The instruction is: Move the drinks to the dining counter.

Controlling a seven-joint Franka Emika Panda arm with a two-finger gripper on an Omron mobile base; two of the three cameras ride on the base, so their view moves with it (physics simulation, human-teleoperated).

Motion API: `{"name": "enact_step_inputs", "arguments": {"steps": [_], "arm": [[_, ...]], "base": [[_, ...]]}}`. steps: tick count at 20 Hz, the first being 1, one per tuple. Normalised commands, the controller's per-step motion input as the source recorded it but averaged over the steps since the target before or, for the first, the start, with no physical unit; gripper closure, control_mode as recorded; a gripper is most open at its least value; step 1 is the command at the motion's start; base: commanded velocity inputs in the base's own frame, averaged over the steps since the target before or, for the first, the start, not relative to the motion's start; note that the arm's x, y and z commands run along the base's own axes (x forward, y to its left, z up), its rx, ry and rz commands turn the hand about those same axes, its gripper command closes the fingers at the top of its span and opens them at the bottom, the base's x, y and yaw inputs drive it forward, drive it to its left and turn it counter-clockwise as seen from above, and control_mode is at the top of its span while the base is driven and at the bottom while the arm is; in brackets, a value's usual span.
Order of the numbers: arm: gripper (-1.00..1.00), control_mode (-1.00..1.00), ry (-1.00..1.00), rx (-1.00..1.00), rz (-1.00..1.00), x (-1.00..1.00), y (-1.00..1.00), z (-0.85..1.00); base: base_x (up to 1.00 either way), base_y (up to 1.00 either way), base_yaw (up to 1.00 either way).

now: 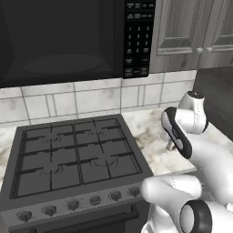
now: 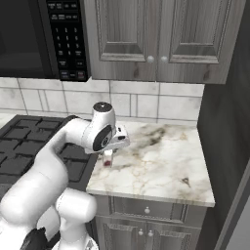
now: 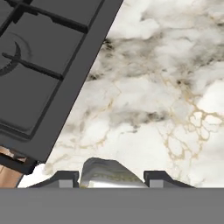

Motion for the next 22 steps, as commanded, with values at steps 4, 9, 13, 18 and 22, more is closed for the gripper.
{"name": "enact_step_inputs", "arguments": {"steps": [4, 9, 13, 18, 22], "arm": [[1.00, -1.00, -0.05, 0.00, -0.08, -0.85, 0.07, 0.50], [1.00, -1.00, -0.22, 0.00, -0.03, -0.84, 0.31, 0.59], [1.00, -1.00, -0.25, 0.00, 0.00, -0.83, 0.38, 0.52], [1.00, -1.00, -0.03, -0.01, 0.00, -0.37, 0.42, 0.27], [1.00, -1.00, 0.00, -0.01, 0.00, 0.00, 0.01, 0.00]], "base": [[0.00, 0.00, 0.00], [0.00, 0.00, 0.00], [0.00, 0.00, 0.00], [0.00, 0.00, 0.00], [0.00, 0.00, 0.00]]}}
